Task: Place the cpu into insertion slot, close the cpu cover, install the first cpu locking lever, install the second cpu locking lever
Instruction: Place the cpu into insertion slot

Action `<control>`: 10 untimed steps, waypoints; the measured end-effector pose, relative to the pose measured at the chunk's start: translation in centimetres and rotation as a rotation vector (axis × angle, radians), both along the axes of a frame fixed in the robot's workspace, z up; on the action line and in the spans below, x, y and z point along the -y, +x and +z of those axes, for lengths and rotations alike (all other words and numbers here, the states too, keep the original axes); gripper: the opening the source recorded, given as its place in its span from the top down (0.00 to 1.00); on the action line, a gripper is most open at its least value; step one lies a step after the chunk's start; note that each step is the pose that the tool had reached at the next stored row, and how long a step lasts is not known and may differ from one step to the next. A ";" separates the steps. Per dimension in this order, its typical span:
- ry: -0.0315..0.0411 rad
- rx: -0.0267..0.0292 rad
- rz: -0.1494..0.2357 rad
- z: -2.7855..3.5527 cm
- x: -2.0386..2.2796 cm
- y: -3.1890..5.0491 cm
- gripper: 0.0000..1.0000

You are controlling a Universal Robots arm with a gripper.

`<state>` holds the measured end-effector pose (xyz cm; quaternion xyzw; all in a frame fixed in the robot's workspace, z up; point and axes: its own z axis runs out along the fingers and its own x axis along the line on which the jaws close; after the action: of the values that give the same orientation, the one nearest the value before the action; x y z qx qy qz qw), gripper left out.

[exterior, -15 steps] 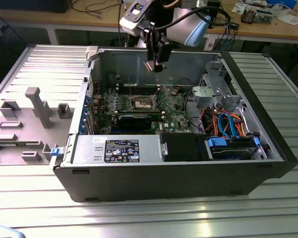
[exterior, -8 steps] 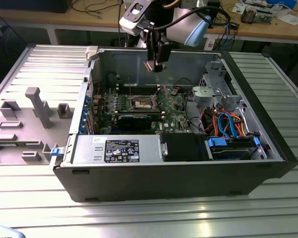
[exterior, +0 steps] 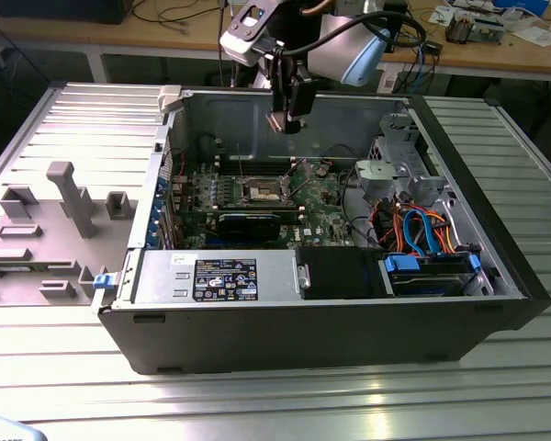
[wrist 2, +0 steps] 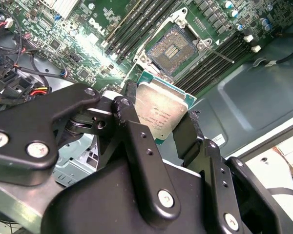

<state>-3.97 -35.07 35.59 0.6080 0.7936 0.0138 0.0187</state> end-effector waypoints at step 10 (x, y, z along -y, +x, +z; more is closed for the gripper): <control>0.0000 -0.0001 -0.032 0.00 0.00 0.00 0.45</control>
<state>-3.97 -35.07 35.59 0.6207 0.7837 0.0135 0.0189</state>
